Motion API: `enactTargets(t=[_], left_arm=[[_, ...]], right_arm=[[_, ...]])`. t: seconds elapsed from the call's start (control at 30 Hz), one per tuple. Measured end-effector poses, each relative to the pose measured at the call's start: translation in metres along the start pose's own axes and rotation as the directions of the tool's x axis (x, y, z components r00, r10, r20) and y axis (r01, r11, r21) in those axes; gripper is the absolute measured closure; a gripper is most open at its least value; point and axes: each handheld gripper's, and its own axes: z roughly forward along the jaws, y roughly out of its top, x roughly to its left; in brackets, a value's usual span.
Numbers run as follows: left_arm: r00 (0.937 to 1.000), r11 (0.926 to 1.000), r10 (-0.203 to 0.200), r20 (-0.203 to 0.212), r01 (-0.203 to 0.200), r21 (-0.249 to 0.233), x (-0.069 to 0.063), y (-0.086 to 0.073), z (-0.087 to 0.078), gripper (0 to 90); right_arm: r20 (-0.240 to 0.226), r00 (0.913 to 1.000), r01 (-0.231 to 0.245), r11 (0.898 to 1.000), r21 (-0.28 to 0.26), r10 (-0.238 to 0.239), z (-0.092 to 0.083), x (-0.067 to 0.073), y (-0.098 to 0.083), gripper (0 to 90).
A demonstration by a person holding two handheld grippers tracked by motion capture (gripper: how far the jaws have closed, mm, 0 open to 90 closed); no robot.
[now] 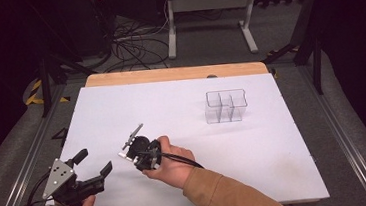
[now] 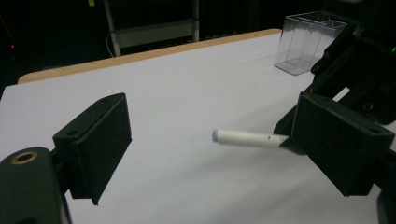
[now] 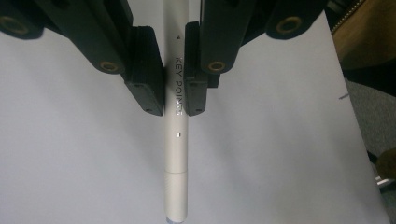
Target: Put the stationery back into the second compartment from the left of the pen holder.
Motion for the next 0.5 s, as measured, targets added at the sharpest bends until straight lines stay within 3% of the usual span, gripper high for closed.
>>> enactTargets(t=[0.27,0.5], left_arm=[[1.0000,1.0000,-0.002,0.001,0.002,-0.001,-0.001,0.000,0.001,12.6],[1.0000,1.0000,-0.002,0.002,0.002,0.000,-0.001,0.000,0.003,12.6]], right_arm=[[0.023,0.9995,-0.021,0.995,-0.096,0.023,-0.029,-0.017,-0.005,78.9],[0.048,0.9979,-0.034,0.983,-0.181,0.043,-0.053,-0.033,-0.013,79.0]])
